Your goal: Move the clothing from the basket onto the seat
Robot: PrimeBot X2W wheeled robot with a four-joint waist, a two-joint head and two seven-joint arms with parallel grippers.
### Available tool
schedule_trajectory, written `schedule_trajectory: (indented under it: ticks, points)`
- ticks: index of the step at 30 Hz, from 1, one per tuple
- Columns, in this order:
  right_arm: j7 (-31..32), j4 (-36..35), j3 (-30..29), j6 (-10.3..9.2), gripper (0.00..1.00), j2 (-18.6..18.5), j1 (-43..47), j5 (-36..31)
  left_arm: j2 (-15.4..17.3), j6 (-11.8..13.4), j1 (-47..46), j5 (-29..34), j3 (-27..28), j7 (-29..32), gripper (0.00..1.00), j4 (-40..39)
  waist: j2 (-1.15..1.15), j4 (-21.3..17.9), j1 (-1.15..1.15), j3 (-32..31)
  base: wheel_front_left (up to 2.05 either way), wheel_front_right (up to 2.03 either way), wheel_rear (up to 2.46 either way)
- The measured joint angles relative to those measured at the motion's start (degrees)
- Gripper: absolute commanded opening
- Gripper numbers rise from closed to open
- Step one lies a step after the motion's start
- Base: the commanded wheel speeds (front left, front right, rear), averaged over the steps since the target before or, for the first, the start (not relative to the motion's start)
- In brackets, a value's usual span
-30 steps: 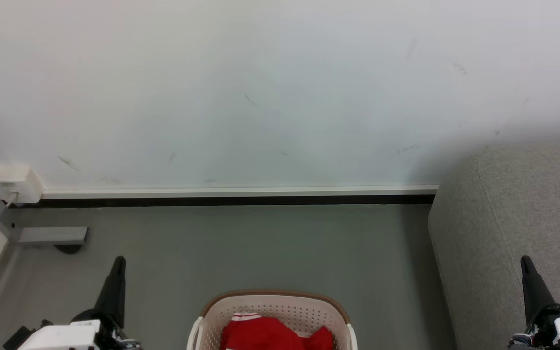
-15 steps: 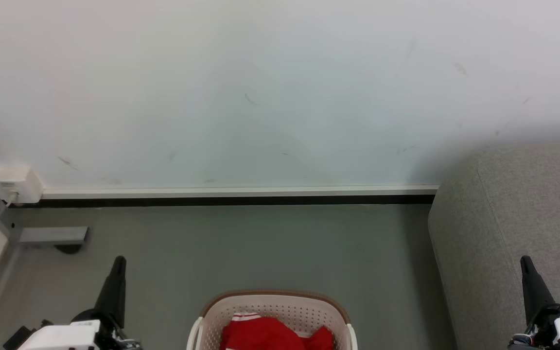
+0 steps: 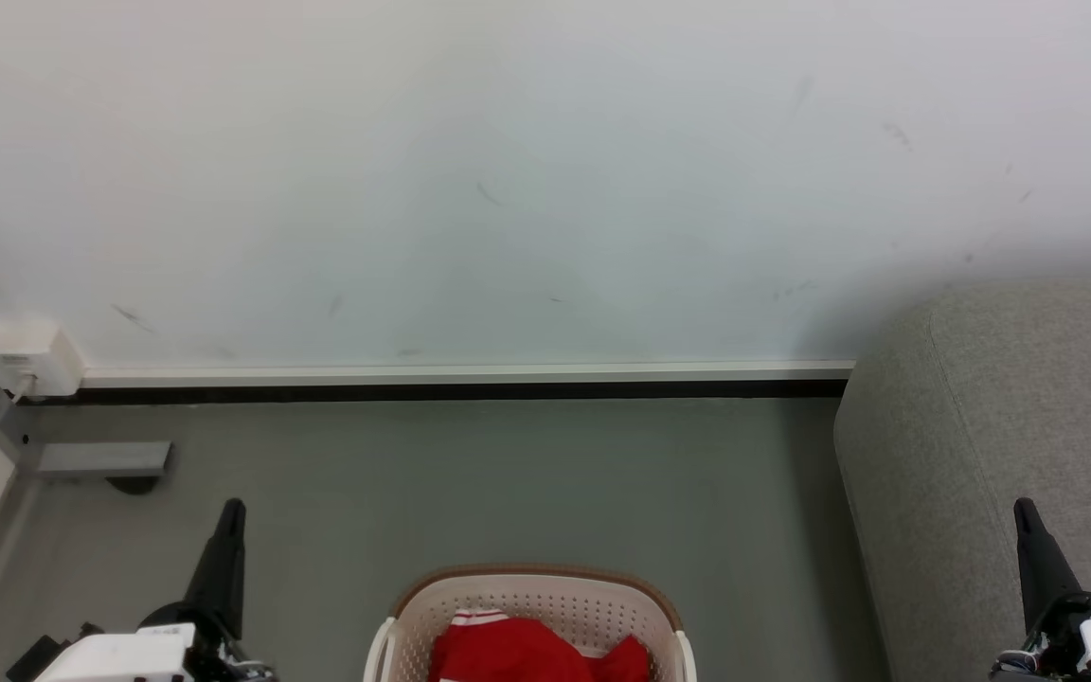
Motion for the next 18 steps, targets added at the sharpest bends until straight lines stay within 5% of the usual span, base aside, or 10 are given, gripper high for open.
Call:
schedule_trajectory:
  ticks: [18]
  points:
    - [0.0, 0.0, 0.0, 0.00, 0.00, 0.0, 0.0, 0.0, 0.0, 0.0, 0.0, 0.0, 0.0, 0.0, 0.00, 0.0, 0.00, 0.0, 0.00, 0.0, 0.00, 0.00, 0.00]
